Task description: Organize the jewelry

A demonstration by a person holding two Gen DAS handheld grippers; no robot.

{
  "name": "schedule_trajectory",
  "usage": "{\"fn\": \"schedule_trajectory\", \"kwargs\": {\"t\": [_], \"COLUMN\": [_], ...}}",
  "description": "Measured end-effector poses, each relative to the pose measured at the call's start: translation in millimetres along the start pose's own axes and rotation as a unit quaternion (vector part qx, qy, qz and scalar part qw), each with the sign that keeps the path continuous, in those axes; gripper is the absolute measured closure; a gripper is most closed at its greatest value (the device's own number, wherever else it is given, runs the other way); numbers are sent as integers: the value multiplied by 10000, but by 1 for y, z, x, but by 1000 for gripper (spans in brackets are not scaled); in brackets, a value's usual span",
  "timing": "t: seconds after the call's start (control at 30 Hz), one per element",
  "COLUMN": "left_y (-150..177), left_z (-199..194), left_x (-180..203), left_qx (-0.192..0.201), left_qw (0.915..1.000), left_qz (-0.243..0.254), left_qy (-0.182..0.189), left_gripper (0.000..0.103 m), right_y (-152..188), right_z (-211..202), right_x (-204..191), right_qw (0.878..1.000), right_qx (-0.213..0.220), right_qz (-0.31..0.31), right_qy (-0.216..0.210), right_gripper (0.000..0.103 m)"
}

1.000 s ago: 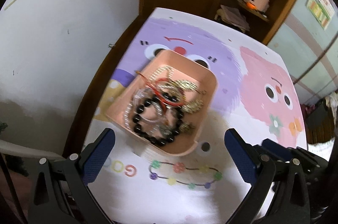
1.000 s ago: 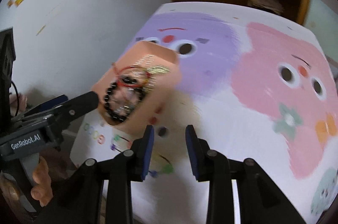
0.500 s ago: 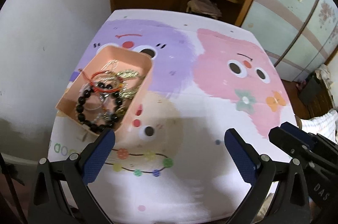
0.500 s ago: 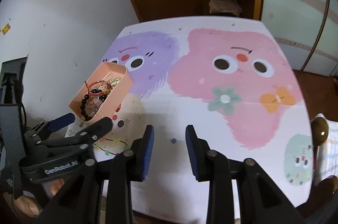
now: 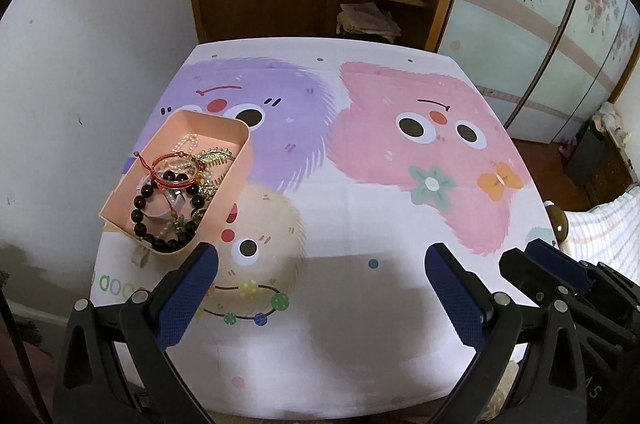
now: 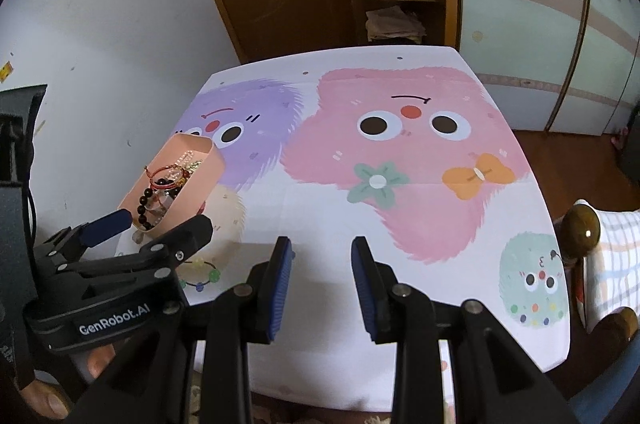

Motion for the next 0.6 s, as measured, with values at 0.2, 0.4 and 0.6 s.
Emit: {"fn": "schedule_trajectory", "kwargs": {"t": [0.2,0.4,0.6], "left_y": [1,3,4], "left_z": [-6,-9,-8], "left_x": [5,6,4], "left_qx": [72,63,26], "left_qw": [9999,9998,9998], "left_qz": [59,59,41], "left_qy": [-106,-153,-181], "left_gripper": [1,1,1], "right_y": [4,6,9], "right_z": [-4,-5,-4], "right_x": [5,7,7], "right_qw": [10000,10000,9999], "right_qx": [32,25,-23], "right_qz": [62,82,104], "right_qy": [-24,-36,-66], "right_gripper": [72,72,72]}}
Point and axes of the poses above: each gripper's, at about its wrist camera, not at the fingertips, and z roughly the way its jaws point, x to its right, y to its underside, the point moved 2 cm from there along z, roughly the way its jaws point, and after that the axes turned 14 degrees about -y, right-handed, at the moved point
